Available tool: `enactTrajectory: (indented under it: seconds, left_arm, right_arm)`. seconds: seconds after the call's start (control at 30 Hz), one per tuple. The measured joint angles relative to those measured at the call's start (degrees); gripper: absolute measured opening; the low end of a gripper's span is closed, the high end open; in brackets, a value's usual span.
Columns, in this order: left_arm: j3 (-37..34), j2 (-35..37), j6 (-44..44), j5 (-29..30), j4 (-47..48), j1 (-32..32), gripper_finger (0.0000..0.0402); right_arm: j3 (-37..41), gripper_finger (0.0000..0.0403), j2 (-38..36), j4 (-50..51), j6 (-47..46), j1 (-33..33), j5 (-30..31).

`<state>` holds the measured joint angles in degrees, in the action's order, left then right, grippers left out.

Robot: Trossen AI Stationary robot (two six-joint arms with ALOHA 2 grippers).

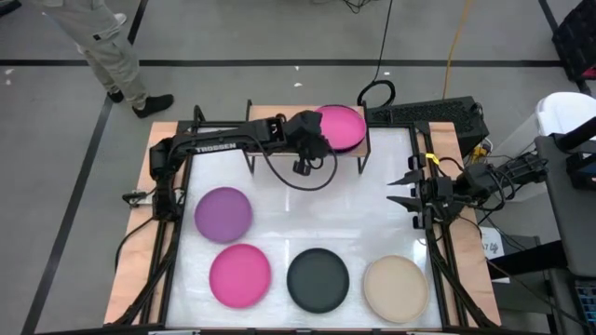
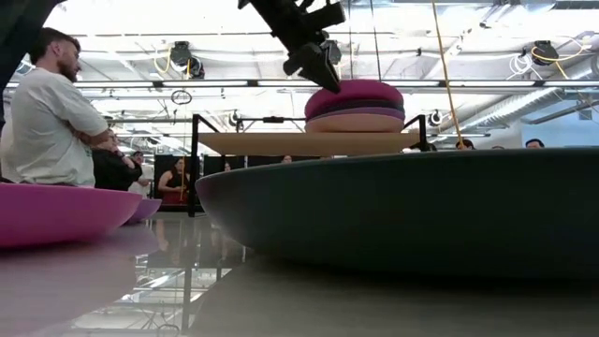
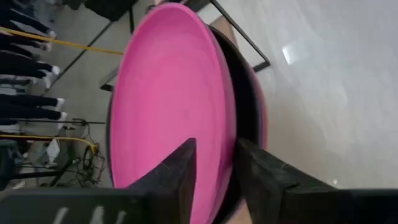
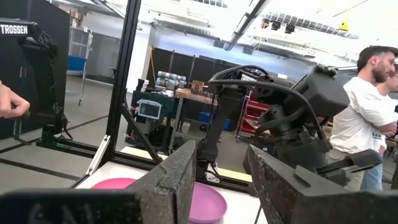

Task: Place and stack plates onto a shelf
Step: Stack the top pink plate on top of the black plate on the shelf, then put the light gray plate on the shelf

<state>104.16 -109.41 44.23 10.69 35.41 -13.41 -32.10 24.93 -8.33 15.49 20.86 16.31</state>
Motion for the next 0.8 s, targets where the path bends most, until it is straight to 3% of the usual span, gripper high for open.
enactTrajectory:
  seconds: [0.2, 0.37, 0.6, 0.8]
  left_arm:
    - [0.0, 2.4, -3.9, 0.6, 0.9, 1.0, 0.0178]
    - [0.0, 7.6, -9.7, 4.8, 1.0, 3.7, 0.0194]
    - [0.0, 17.3, -18.7, -3.6, 2.3, 8.1, 0.0173]
    - [-2.8, 24.4, -20.4, -5.0, 2.9, 13.1, 0.0121]
  right_arm:
    - [-0.1, 0.0132, 0.0, -0.9, -4.1, 0.0, 0.4]
    - [-2.3, 0.0132, 0.5, 2.6, -7.6, -0.2, 0.2]
    - [-10.9, 0.0132, 6.8, 20.3, -13.1, -0.2, 0.1]
    - [-14.1, 0.0132, 15.7, 39.2, -20.5, -0.2, -3.7]
